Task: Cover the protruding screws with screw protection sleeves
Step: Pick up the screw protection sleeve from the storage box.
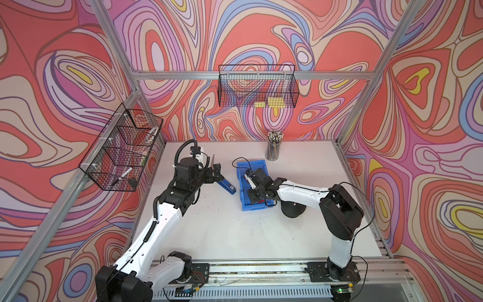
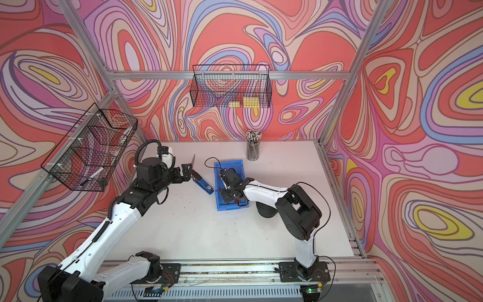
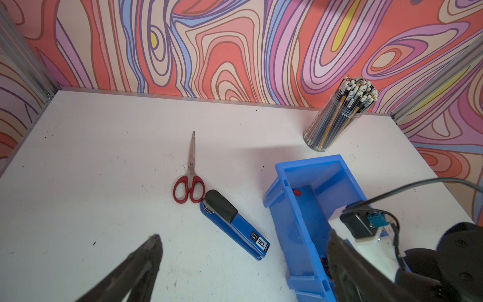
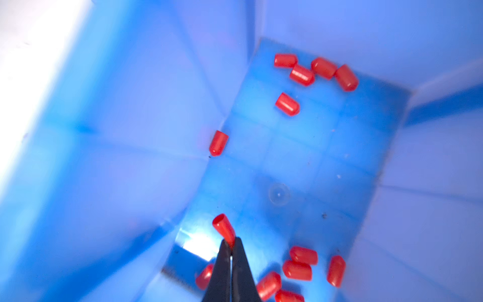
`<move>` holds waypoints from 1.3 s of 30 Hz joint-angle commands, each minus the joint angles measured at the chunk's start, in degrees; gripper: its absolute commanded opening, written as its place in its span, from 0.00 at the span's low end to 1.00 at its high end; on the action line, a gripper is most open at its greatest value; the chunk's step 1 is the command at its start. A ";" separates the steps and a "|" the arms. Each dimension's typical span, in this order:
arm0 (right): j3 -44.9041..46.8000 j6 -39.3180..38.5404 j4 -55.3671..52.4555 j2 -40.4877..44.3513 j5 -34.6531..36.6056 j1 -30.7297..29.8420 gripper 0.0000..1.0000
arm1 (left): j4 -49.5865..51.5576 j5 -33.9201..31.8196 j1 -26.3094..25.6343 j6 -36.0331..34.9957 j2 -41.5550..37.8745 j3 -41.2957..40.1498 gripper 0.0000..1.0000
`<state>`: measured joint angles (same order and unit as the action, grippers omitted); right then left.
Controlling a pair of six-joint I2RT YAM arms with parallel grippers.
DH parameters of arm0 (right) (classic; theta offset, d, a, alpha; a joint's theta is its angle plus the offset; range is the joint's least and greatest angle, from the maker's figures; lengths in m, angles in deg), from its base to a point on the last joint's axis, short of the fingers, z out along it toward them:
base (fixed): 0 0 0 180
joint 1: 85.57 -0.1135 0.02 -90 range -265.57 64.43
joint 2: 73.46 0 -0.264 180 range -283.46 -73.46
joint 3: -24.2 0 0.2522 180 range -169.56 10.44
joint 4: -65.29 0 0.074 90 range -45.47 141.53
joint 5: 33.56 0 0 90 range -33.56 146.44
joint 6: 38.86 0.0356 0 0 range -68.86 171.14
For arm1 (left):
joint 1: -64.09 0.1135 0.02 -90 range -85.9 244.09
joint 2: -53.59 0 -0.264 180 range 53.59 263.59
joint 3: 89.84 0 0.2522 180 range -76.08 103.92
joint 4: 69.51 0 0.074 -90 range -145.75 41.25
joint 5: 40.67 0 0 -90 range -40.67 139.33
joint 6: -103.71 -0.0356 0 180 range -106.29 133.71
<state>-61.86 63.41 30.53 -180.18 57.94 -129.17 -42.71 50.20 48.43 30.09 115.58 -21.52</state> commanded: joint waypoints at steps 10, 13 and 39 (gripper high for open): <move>6.42 -3.62 3.01 13.67 -4.48 -0.08 0.00 | -0.24 11.68 0.37 -3.04 0.15 3.59 0.94; 8.41 -5.24 3.96 18.41 -7.27 -0.04 0.00 | 1.72 22.22 0.38 -6.36 0.98 5.75 0.91; 6.88 -8.51 3.45 36.33 -24.82 -0.09 0.00 | 12.54 56.18 -7.90 -16.05 6.46 11.35 0.43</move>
<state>-53.42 54.89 33.99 -144.05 34.79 -129.17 -31.30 104.14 40.81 15.60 122.01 -11.46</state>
